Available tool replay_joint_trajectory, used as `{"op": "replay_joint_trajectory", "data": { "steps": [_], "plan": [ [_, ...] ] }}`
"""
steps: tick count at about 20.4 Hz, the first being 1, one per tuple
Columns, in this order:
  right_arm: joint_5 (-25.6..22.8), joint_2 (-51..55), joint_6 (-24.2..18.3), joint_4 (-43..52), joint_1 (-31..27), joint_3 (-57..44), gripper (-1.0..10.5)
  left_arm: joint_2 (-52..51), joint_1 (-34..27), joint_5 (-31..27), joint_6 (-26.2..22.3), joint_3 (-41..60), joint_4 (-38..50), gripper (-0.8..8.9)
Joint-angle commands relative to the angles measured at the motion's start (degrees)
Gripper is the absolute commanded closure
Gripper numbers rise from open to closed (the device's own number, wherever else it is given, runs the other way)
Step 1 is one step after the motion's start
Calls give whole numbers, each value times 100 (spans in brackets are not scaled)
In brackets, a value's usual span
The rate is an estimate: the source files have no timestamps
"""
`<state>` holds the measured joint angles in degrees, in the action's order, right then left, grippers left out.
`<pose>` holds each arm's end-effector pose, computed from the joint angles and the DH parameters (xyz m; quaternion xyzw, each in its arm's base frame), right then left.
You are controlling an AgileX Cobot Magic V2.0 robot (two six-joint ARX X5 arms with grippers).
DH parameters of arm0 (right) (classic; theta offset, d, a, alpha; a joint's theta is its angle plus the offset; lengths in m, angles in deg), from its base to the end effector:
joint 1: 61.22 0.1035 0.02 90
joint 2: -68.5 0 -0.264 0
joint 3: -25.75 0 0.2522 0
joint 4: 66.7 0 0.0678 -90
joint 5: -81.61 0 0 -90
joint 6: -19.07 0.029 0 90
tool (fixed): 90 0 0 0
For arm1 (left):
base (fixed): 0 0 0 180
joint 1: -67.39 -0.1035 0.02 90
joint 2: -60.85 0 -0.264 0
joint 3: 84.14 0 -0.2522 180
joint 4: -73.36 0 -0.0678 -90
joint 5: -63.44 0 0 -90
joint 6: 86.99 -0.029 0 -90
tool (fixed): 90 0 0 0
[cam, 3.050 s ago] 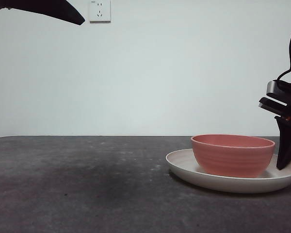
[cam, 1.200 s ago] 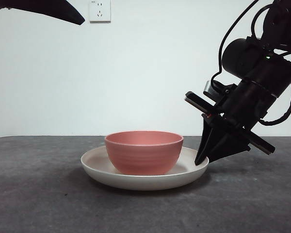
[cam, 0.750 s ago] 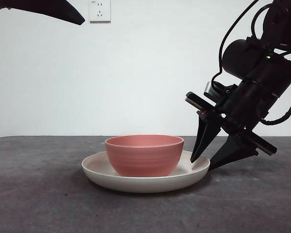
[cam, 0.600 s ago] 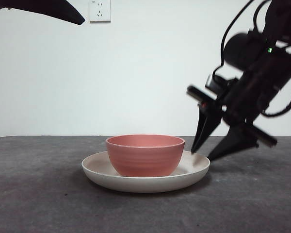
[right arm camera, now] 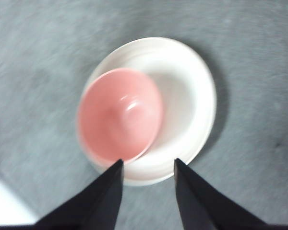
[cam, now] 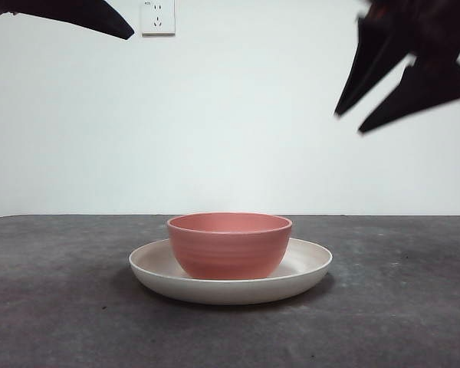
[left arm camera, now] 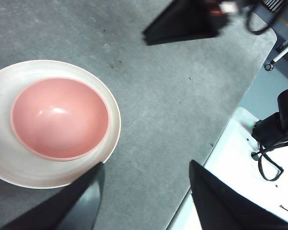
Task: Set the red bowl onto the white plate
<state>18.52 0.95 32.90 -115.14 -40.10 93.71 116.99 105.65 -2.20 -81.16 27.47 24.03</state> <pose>0.2136 0.0966 0.2797 0.1209 0.4483 0.3201 0.8258 0.1453 -0.1299 0.3194 -0.0028 0.3403 -0.4760 0.8109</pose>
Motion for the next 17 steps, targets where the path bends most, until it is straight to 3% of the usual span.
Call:
{"op": "replay_joint_trajectory", "data": {
  "steps": [1, 5, 17],
  "plan": [
    [258, 356, -472, -330, 111, 105, 778, 35, 28, 31, -57, -37, 44, 532],
    [675, 883, -715, -911, 291, 105, 778, 35, 26, 33, -57, -37, 39, 533],
    [605, 1416, -940, -1512, 651, 105, 778, 35, 26, 33, -42, -37, 31, 533]
  ]
}}
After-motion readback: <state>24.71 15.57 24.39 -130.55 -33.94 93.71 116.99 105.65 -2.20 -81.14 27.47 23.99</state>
